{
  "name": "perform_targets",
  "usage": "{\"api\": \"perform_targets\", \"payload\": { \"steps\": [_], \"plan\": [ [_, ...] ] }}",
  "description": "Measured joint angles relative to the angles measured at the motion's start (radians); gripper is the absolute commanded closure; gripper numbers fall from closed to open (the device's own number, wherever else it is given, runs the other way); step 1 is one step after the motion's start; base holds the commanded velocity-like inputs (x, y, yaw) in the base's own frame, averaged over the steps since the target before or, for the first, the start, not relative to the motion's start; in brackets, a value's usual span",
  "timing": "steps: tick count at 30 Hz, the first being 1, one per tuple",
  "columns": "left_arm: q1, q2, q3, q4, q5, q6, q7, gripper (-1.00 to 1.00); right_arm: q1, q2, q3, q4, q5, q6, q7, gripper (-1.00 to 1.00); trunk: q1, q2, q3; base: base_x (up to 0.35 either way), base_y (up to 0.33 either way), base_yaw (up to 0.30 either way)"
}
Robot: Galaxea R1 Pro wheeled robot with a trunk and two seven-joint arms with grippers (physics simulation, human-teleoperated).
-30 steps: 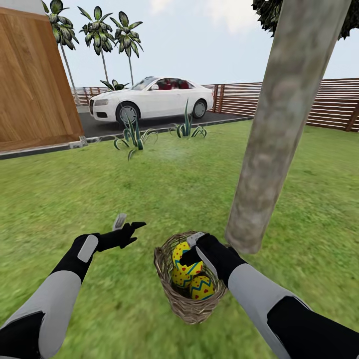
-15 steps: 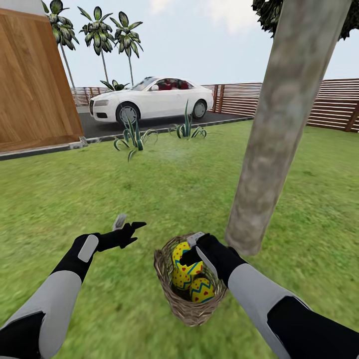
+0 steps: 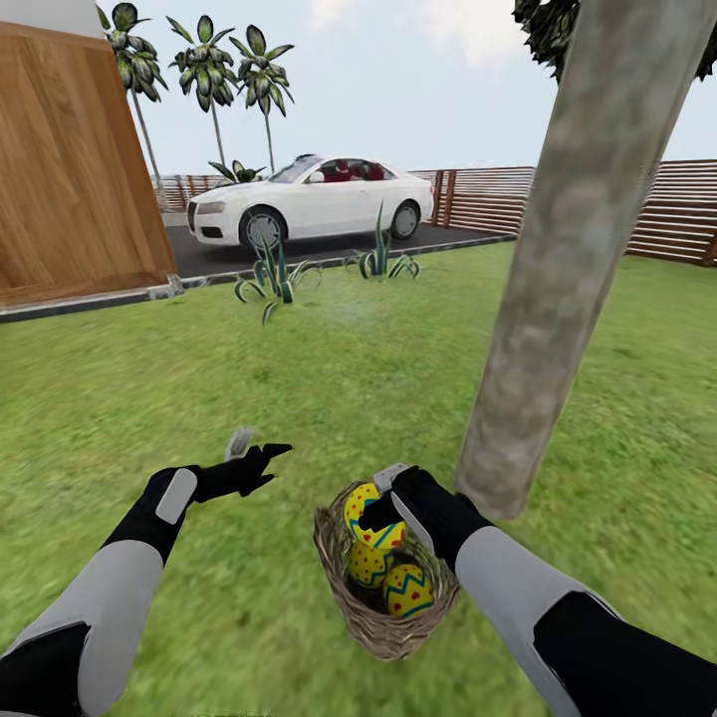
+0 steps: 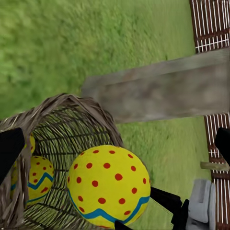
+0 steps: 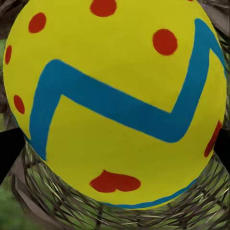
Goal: Take the three Easter eggs out of the wicker basket on the lawn in the garden, then place them on the lawn next to a single tree (choose any tree) so that all three eggs are next to the same tree and none are left in the basket.
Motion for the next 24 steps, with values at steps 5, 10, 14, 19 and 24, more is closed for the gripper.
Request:
{"api": "perform_targets", "payload": {
  "steps": [5, 10, 14, 19, 24],
  "plan": [
    [0.0, 0.0, 0.0, 0.0, 0.0, 0.0, 0.0, -1.0, 0.0, 0.0, -0.001, 0.0, 0.001, 0.0, 0.001, 1.0, -0.019, 0.035, 0.016, 0.0, 0.0, 0.161],
    [0.0, 0.0, 0.0, 0.0, 0.0, 0.001, 0.0, -1.0, 0.0, -0.002, -0.004, 0.001, 0.003, 0.0, 0.003, 1.0, -0.038, 0.07, 0.031, 0.0, 0.0, 0.006],
    [0.0, 0.0, 0.0, 0.0, 0.0, 0.001, 0.0, -1.0, 0.0, -0.005, -0.006, 0.0, 0.003, 0.0, 0.003, 1.0, -0.054, 0.098, 0.044, 0.0, 0.0, 0.0],
    [0.0, 0.0, 0.0, 0.0, 0.0, 0.0, 0.0, -1.0, 0.0, -0.005, -0.006, -0.011, 0.003, 0.0, 0.002, 1.0, -0.073, 0.133, 0.06, 0.0, 0.0, 0.054],
    [0.0, 0.0, 0.0, 0.0, 0.0, 0.001, 0.0, -1.0, 0.0, -0.005, -0.006, -0.019, 0.003, 0.0, 0.002, 1.0, -0.092, 0.168, 0.075, 0.0, 0.0, 0.04]
  ]
}}
